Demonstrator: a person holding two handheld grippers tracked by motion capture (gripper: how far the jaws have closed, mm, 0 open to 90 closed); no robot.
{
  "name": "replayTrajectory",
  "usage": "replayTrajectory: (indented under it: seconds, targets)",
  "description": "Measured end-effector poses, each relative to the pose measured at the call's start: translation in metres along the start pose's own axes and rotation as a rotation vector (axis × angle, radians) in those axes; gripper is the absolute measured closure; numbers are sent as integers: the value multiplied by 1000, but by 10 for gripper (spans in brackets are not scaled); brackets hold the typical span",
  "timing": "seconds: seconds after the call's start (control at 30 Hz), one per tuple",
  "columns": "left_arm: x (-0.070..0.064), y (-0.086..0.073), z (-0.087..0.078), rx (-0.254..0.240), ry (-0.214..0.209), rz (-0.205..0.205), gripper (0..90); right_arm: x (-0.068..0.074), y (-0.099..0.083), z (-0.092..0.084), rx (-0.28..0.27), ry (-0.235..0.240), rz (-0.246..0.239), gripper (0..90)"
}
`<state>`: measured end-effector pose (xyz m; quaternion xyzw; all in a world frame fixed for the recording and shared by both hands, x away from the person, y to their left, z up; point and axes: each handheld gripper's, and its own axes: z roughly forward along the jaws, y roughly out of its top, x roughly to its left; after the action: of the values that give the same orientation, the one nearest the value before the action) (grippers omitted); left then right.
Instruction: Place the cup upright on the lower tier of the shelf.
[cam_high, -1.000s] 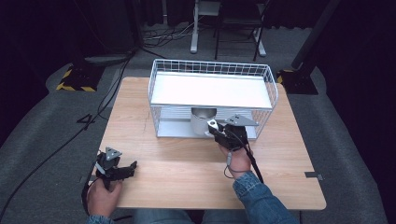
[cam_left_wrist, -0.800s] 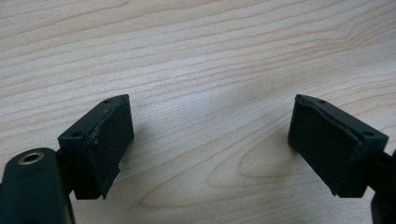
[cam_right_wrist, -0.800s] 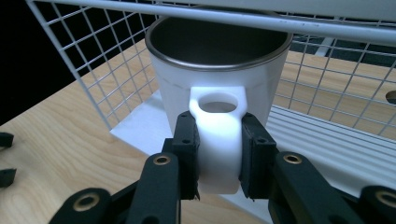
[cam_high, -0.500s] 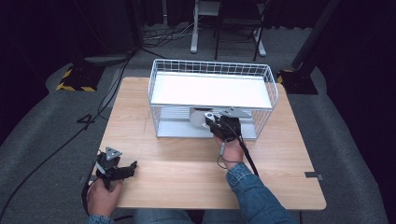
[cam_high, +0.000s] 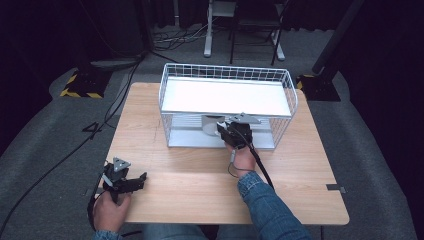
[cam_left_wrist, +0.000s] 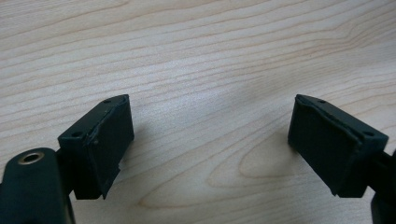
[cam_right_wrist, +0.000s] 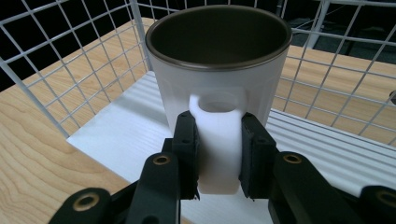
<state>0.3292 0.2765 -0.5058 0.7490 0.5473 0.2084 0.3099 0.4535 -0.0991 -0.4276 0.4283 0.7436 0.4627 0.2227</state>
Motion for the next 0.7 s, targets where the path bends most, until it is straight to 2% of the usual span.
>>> replayTrajectory:
  seconds: [0.47, 0.7]
  targets:
    - [0, 0, 0, 0, 0, 0, 146, 2, -7, 11, 36, -11, -23, 716]
    - [0, 0, 0, -1, 0, 1, 146, 0, -10, 11, 31, -7, -4, 713]
